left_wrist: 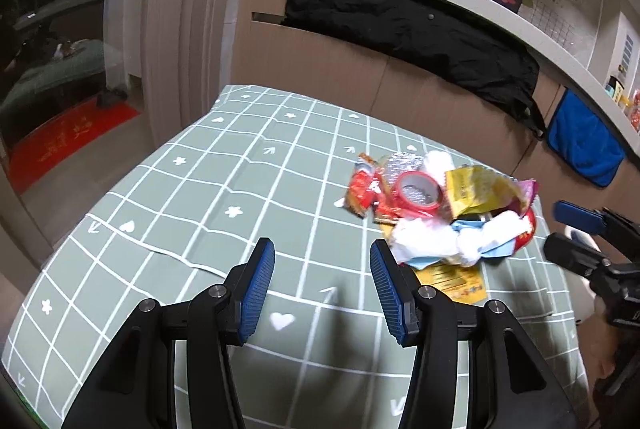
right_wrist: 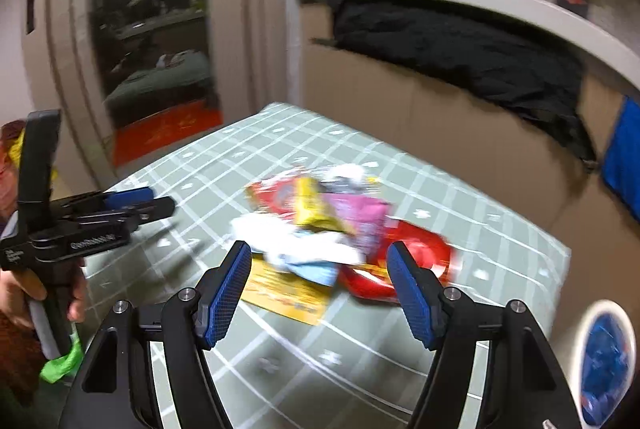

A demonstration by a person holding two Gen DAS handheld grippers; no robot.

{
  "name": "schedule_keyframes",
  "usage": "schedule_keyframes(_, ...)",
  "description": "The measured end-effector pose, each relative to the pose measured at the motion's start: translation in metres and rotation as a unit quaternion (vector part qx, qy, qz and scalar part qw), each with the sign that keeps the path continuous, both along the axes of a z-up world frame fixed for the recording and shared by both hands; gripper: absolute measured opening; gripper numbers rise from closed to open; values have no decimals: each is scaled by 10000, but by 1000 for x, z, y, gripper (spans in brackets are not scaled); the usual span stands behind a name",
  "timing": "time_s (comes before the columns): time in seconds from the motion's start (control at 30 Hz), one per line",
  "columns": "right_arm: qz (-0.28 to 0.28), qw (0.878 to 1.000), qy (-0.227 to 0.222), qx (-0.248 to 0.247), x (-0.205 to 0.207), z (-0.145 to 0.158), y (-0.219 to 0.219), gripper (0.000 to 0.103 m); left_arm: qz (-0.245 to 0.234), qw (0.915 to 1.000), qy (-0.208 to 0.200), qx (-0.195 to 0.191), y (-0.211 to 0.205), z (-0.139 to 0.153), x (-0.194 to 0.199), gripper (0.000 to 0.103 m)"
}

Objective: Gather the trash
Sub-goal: 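Grasp the white crumpled tissue with the right tool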

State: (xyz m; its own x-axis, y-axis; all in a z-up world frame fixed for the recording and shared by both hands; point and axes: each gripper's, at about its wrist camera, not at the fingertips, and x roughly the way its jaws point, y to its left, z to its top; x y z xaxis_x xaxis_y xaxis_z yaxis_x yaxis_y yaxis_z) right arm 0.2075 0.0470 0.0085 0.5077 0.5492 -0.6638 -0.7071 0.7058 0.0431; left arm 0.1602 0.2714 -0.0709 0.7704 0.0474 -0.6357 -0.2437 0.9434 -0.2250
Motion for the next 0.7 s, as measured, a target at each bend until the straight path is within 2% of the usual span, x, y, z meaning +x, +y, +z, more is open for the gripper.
schedule_keyframes(0.17, 533, 9982, 80, -268, 14, -20, 51, 67, 167, 9998, 56, -38, 17, -2, -6, 51)
schedule_keyframes(0.37, 612, 9932, 438, -893, 37, -59, 73, 63, 309, 9994, 79, -138, 32, -4, -15, 51)
schedule_keyframes(0.43, 531, 9928, 389, -1005, 35, -65, 68, 64, 310, 9993, 102, -176, 32, -6, -15, 51)
schedule_keyframes(0.5, 530, 9923, 385, -1050, 31, -66, 60, 56, 281, 9993, 130, -225, 30, -8, -13, 51)
schedule_keyframes(0.57, 539, 9926, 468, -984, 23, -63, 47, 38, 214, 9994, 132, -248, 26, -9, -10, 51)
schedule_keyframes(0.63, 505, 9927, 582, -928, 17, -59, 32, 26, 145, 9995, 143, -250, 21, -10, -7, 51)
schedule_keyframes(0.7, 358, 9936, 718, -799, 13, -54, 11, 22, 43, 9994, 178, -281, 15, -11, -3, 51)
